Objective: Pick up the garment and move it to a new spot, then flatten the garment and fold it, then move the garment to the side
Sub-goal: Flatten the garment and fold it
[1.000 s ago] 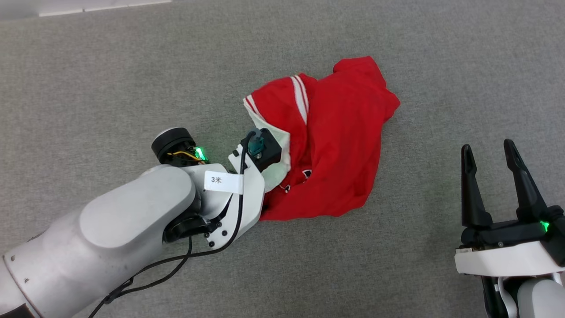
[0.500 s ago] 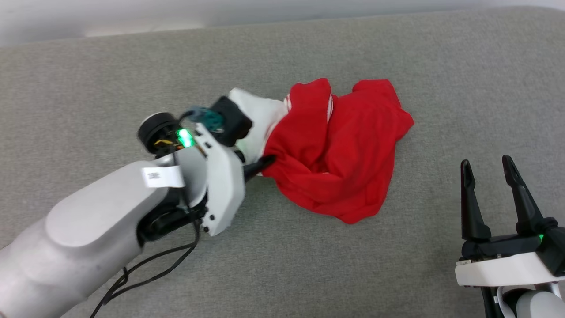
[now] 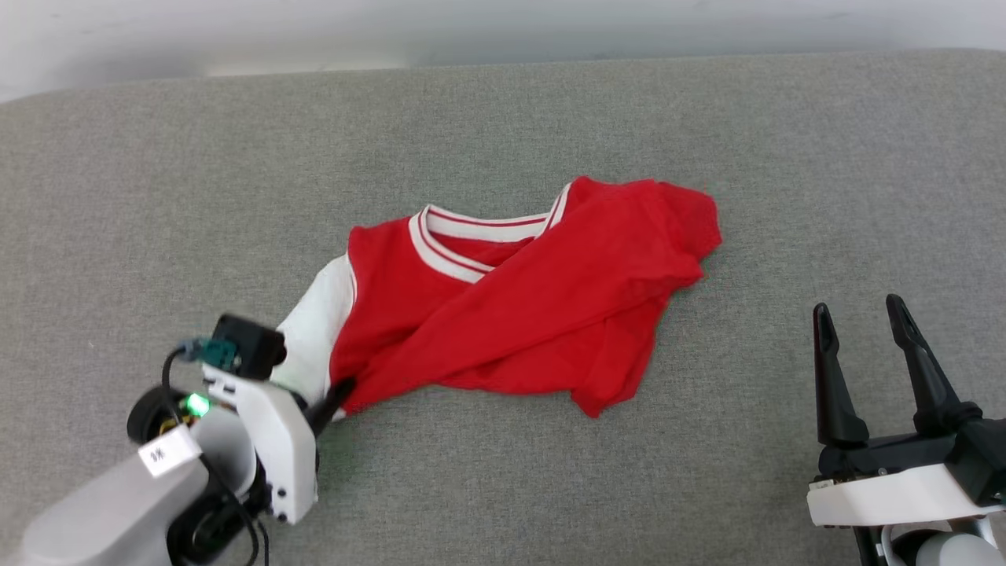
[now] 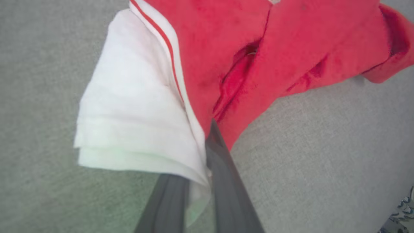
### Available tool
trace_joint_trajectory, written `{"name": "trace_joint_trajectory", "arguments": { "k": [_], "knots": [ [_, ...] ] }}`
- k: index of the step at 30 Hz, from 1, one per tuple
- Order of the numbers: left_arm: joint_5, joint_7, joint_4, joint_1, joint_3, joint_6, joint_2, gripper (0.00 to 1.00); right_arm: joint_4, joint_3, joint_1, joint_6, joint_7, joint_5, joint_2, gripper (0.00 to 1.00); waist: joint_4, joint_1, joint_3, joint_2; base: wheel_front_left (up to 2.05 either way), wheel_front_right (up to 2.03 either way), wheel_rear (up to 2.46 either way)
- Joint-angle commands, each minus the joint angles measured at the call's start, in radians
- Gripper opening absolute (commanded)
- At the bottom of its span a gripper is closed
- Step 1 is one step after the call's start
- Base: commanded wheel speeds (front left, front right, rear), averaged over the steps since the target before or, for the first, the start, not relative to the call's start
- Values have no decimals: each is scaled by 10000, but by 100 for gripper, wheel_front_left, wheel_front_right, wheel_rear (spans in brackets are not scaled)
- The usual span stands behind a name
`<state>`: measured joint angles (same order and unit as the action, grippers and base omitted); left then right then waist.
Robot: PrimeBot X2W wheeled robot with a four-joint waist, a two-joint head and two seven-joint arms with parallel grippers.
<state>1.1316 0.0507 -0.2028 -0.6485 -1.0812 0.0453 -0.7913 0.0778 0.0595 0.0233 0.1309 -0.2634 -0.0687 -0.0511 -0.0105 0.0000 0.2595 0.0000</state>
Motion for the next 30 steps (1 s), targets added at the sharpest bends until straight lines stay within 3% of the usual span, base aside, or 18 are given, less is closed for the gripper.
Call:
{"name": "trace_joint_trajectory", "arguments": {
  "k": [1, 9, 10, 11, 17, 23, 26, 30],
  "knots": [
    [169, -57, -50, 414, -70, 97, -44, 0, -29, 7, -66, -3, -20, 74, 16, 100, -5, 0, -7, 0, 0, 0, 0],
    [372, -152, -206, 1130, -263, 227, -80, 0, -147, 63, -234, -3, -22, 105, 16, 100, 30, 0, -283, 0, 0, 0, 0],
    [362, -260, -178, 1147, -208, 317, -131, 18, -161, 69, -237, -3, -20, 94, 16, 100, 33, 0, -348, 0, 0, 0, 0],
    [224, -493, -138, 1125, -109, 463, -194, 100, -168, 86, -252, -3, -20, 84, 16, 100, 39, 0, -420, 0, 0, 0, 0],
    [-208, -1741, 520, 1300, 418, 1533, -539, 100, -135, 250, -458, -3, -20, 67, 15, 100, 147, 0, -882, 0, 0, 0, 0],
    [-869, -2946, 1470, 1669, 1158, 3155, -861, 100, 203, 521, -274, -3, -22, 360, 15, 100, 316, 0, -1216, 0, 0, 0, 0],
    [-1229, -3150, 1833, 2054, 1937, 3841, -576, 100, 556, 626, 143, -5, -22, 727, 15, 100, 376, 0, -1240, 0, 0, 0, 0],
    [-2753, -3175, 2357, 2893, 3454, 4650, 172, 100, 1043, 622, 1104, -5, -22, 1149, -343, 100, 413, 0, -1142, 0, 0, 0, 0]
  ]
}}
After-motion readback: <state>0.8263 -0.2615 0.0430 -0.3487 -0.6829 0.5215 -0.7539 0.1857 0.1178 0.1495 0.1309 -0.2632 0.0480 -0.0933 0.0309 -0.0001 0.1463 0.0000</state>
